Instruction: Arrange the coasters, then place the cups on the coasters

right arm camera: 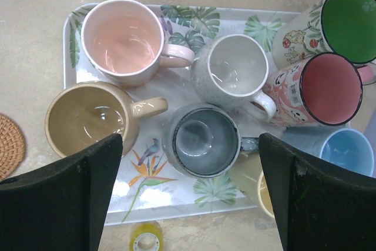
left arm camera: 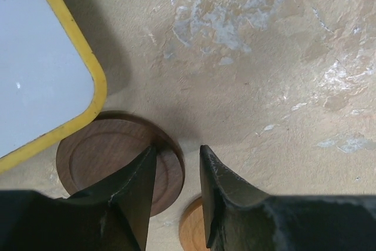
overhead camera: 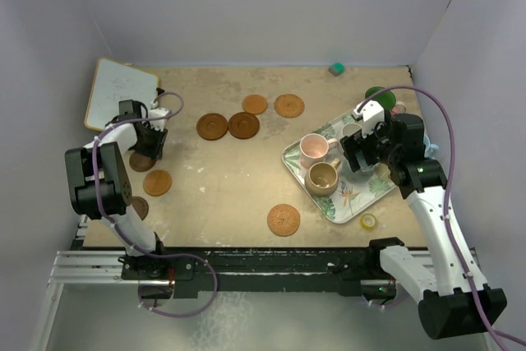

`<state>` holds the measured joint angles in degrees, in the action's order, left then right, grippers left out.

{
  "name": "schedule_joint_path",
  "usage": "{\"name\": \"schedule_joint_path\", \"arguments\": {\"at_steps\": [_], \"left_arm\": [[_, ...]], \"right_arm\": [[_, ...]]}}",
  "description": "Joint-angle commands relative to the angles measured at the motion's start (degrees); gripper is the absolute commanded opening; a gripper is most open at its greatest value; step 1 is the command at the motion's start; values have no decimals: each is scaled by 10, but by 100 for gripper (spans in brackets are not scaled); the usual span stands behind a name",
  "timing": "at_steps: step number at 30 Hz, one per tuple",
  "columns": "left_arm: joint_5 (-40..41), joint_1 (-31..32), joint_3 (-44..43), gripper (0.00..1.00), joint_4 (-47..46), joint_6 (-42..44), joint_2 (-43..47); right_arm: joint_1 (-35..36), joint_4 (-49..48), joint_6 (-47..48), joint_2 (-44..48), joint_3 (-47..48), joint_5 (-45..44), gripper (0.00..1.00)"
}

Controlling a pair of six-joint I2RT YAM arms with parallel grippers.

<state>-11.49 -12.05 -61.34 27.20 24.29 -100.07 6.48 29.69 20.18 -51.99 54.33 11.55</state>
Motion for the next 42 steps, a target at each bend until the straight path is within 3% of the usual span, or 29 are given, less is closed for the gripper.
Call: {"name": "schedule_joint_path", "arguments": {"at_steps": [1, 16, 33, 42], "left_arm": [[-14, 25, 13, 31, 30, -1, -3], [-44, 127, 33, 24, 59, -14, 11], [-42, 333, -5, 23, 60, -21, -85], [-48, 341, -28, 22, 61, -25, -92]], "right_arm": [[3, -8, 6, 4, 24, 9, 100], [4, -13, 11, 4, 19, -2, 100], [3, -16, 15, -16, 17, -21, 100], [3, -16, 17, -20, 17, -21, 100]]}}
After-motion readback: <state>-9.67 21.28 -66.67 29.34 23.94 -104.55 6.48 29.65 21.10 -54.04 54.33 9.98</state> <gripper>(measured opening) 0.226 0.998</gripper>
